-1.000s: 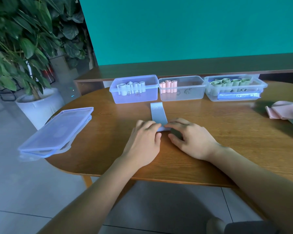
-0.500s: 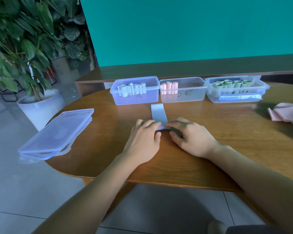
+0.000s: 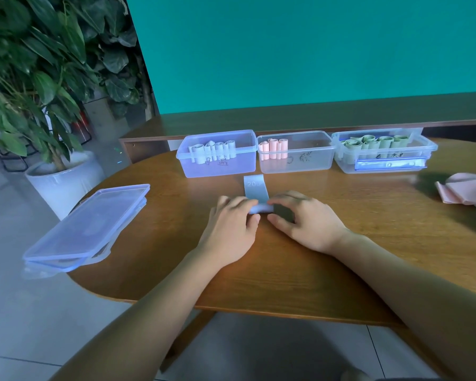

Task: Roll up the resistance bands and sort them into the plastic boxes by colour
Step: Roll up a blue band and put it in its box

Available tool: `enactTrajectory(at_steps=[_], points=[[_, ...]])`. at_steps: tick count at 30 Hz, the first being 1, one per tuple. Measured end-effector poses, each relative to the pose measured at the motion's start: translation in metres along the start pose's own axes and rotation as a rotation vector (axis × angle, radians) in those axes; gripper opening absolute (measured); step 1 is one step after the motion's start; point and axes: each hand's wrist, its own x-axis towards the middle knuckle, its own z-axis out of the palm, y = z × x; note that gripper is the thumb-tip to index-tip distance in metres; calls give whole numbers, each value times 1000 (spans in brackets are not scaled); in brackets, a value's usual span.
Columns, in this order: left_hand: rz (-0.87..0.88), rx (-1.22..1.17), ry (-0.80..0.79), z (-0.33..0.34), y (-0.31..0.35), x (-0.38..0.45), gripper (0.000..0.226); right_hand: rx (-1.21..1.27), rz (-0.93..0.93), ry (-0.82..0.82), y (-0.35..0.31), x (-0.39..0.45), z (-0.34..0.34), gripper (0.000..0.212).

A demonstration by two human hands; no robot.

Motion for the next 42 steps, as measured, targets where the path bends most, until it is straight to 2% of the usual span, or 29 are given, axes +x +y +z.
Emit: enactTrajectory(at_steps=[5, 10, 21, 28, 35, 42], points=[[67, -13, 107, 2, -4, 2, 28, -17, 8, 1, 3, 9, 3, 40], [43, -4, 74, 3, -6, 8, 31, -7, 18, -12, 5, 16, 2, 53], [41, -5, 65, 3, -6, 13, 34, -26, 4, -29, 10, 27, 3, 56], [-10, 7, -3, 5, -9, 22, 39, 26, -45, 5, 10, 26, 4, 51], [12, -23, 69, 6, -10, 23, 34, -34, -20, -26, 13, 36, 6, 53], [-42, 39, -19, 9, -13, 35, 41, 12, -58, 12, 15, 39, 8, 42]])
